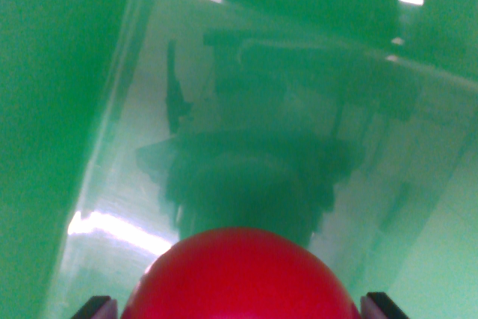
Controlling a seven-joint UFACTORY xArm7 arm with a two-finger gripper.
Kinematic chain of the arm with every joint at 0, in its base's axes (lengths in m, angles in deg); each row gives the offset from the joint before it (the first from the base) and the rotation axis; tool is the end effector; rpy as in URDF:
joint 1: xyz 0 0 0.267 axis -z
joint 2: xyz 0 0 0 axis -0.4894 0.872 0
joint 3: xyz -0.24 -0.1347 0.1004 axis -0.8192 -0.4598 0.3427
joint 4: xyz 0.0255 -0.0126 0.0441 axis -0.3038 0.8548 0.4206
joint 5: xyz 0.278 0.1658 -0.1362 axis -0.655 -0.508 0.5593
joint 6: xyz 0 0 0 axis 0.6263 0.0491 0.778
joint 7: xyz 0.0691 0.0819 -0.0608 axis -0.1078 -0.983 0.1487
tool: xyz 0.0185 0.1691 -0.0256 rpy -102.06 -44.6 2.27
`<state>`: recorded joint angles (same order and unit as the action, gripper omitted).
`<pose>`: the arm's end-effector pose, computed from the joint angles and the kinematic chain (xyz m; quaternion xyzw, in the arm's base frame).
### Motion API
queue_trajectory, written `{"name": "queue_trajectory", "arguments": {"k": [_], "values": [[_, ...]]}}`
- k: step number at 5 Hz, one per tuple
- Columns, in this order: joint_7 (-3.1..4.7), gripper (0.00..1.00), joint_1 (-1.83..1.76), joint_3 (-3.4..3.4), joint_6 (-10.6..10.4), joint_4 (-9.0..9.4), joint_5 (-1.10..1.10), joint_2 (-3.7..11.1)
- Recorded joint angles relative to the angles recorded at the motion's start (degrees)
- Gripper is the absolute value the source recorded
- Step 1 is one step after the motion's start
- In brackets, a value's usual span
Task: Pick fruit
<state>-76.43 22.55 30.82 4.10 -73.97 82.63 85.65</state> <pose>0.4350 0.0785 0.0561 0.9806 0.1714 -0.0941 0.0123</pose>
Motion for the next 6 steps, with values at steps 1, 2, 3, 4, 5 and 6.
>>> {"name": "queue_trajectory", "arguments": {"k": [1,2,3,4,5,6], "values": [[0.07,1.0,0.01,0.02,1.72,-1.22,-0.06,-0.5],[0.07,1.0,0.01,0.02,1.72,-1.22,-0.06,-0.5],[0.15,1.0,0.02,0.04,3.66,-2.59,-0.13,-1.07],[0.15,1.0,0.02,0.04,3.66,-2.59,-0.13,-1.07],[0.23,1.0,0.03,0.06,5.79,-4.1,-0.21,-1.7],[0.23,1.0,0.03,0.06,5.79,-4.1,-0.21,-1.7]]}}
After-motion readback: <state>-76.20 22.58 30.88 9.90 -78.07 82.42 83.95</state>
